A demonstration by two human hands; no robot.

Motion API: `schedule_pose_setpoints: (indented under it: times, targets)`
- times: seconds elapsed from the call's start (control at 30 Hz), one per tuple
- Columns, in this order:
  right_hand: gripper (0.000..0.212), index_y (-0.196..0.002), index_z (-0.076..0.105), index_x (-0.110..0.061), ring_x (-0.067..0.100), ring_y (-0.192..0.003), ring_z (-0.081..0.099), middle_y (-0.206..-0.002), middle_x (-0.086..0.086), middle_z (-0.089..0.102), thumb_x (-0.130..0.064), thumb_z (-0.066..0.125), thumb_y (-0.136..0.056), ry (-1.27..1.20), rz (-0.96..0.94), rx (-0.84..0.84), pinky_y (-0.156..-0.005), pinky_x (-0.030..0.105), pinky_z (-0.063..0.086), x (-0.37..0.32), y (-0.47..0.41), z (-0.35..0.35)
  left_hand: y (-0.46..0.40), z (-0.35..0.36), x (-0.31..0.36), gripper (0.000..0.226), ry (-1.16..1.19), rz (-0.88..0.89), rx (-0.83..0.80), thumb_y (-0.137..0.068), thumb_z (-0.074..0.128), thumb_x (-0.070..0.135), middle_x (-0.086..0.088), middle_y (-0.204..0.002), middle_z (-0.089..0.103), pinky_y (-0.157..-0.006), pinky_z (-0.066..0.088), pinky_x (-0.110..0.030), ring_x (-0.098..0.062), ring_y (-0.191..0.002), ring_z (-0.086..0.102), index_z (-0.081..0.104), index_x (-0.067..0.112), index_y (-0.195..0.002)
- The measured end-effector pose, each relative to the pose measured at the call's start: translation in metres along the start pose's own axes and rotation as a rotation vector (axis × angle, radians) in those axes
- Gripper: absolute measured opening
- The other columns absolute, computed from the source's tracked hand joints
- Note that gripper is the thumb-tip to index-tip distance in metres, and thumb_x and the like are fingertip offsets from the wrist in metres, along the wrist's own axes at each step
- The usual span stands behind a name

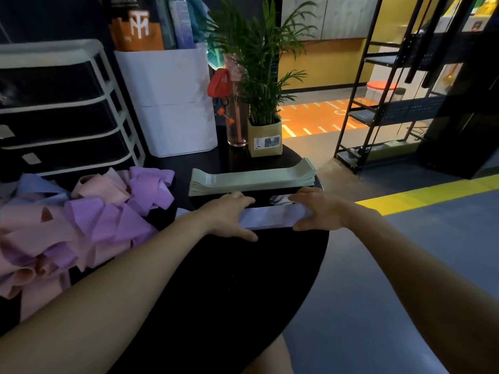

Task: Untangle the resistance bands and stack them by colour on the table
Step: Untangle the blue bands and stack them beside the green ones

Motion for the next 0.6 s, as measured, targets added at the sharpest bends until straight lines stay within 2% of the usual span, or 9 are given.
schedule_pose_setpoints:
  times: [0.13, 0.27, 0.43, 0.6]
  targets:
    - [0.054, -0.125, 0.054, -0.015, 0.022, -0.112, 0.048, -0.119, 0.006, 0.050, -0.040, 0.069, -0.079, -0.017, -0.018, 0.030, -0.096, 0.039, 0.043, 0.009, 0.002, 0.000, -0.016, 0.005, 0.016, 0.072, 0.011, 0.049, 0.011, -0.081, 0.064, 0.049, 0.002, -0.132, 0.037, -0.102, 0.039, -0.036, -0.017, -0.123, 0.039, 0.035, 0.022, -0.140]
    - [0.047, -0.115, 0.058, -0.017, 0.019, -0.102, 0.050, -0.108, 0.003, 0.050, -0.041, 0.071, -0.077, -0.063, -0.039, 0.067, -0.090, 0.042, 0.045, 0.013, 0.004, 0.003, -0.019, 0.007, 0.017, 0.062, 0.035, 0.048, 0.012, -0.082, 0.065, 0.044, -0.001, -0.122, 0.039, -0.101, 0.039, -0.037, -0.018, -0.116, 0.040, 0.041, 0.021, -0.134]
    - [0.061, -0.127, 0.052, -0.013, 0.021, -0.108, 0.047, -0.115, 0.005, 0.047, -0.041, 0.072, -0.077, -0.086, -0.036, 0.116, -0.093, 0.033, 0.041, 0.015, 0.008, 0.003, -0.017, 0.010, 0.018, 0.064, 0.043, 0.045, 0.021, -0.085, 0.062, 0.042, -0.001, -0.128, 0.036, -0.103, 0.037, -0.035, -0.017, -0.121, 0.036, 0.035, 0.022, -0.139]
    - [0.067, -0.133, 0.046, -0.014, 0.024, -0.116, 0.044, -0.123, 0.007, 0.045, -0.047, 0.068, -0.079, 0.003, -0.005, 0.077, -0.096, 0.037, 0.040, 0.009, 0.009, 0.002, -0.013, 0.007, 0.020, 0.069, 0.031, 0.034, 0.042, -0.085, 0.063, 0.041, -0.001, -0.135, 0.035, -0.103, 0.036, -0.032, -0.018, -0.125, 0.036, 0.031, 0.020, -0.143]
Point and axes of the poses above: each hand's wrist, its own y-axis away from the middle knuckle, its own z-axis out of the palm, x = y × z, the point moved 8 cm from there along -y, towards the middle knuckle
